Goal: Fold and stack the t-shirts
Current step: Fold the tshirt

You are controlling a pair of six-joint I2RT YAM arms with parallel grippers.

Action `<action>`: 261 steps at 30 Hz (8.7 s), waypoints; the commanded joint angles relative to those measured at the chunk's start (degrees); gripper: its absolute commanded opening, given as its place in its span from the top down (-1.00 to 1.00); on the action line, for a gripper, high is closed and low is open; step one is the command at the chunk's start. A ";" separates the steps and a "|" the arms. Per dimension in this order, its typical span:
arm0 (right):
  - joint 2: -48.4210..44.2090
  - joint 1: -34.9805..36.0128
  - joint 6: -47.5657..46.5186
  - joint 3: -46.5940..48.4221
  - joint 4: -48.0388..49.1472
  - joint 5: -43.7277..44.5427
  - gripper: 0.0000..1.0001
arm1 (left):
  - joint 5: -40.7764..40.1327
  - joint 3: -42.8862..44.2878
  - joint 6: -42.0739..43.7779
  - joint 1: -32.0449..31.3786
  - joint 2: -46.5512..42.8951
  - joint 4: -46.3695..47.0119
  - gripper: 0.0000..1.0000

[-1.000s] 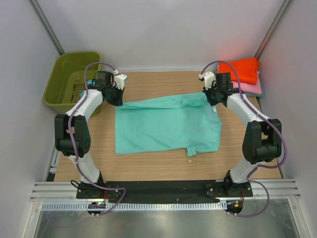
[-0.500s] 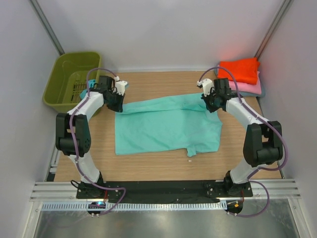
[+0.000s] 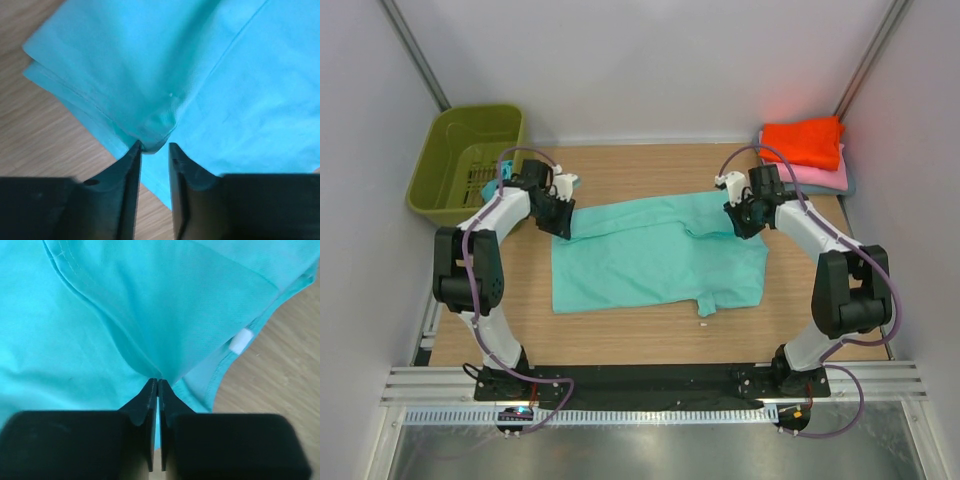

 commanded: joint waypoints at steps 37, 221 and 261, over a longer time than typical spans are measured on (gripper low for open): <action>38.71 0.45 6.31 47.11 -10.49 -6.85 0.22 | 3.77 7.52 0.96 -5.38 2.53 -25.32 0.38; -1.89 7.13 -19.71 -8.79 10.34 -4.13 0.39 | -9.50 26.76 -11.79 -8.72 24.05 -21.72 -0.81; -2.69 6.16 -19.00 2.55 4.45 -1.75 0.97 | -12.57 30.71 -10.56 -9.08 22.48 -22.69 -0.81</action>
